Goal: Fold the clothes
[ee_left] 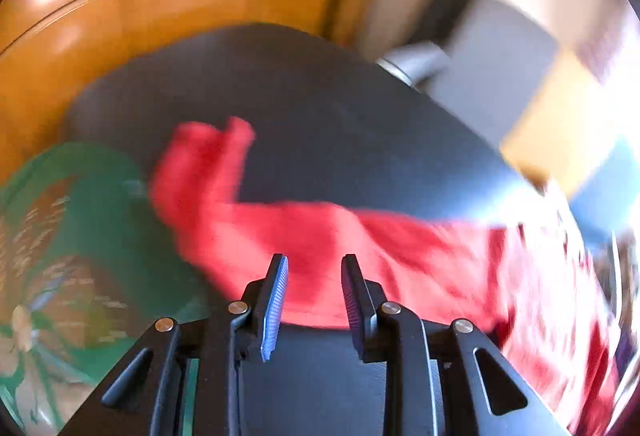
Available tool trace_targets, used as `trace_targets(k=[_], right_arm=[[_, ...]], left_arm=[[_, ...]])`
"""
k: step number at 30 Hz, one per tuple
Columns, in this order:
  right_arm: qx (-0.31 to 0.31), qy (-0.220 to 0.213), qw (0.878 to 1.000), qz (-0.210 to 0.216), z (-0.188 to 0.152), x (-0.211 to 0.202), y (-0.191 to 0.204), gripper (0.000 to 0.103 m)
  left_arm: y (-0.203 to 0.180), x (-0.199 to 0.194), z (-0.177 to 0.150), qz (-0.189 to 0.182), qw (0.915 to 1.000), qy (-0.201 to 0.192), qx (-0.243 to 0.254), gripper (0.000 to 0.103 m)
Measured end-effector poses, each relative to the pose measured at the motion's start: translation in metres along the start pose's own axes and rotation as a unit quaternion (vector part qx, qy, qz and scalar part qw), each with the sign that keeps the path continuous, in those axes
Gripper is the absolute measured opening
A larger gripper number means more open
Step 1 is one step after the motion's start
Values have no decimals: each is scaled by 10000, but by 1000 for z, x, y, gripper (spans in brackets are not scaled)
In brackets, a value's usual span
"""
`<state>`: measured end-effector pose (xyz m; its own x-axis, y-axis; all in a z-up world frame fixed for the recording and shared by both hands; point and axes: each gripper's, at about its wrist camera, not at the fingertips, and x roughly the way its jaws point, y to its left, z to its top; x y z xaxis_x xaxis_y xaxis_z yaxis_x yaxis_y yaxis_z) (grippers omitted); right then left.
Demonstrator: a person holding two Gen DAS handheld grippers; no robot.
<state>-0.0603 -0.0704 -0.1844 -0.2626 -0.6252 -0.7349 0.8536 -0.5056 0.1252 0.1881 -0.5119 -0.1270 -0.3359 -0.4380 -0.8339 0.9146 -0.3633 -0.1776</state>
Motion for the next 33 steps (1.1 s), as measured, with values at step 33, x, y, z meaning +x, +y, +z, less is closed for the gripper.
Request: trace_targets(k=[33], right_arm=[[43, 272, 9993, -241, 20, 16, 20, 103]], left_arm=[[-180, 11, -89, -754, 9894, 9, 1241, 28]])
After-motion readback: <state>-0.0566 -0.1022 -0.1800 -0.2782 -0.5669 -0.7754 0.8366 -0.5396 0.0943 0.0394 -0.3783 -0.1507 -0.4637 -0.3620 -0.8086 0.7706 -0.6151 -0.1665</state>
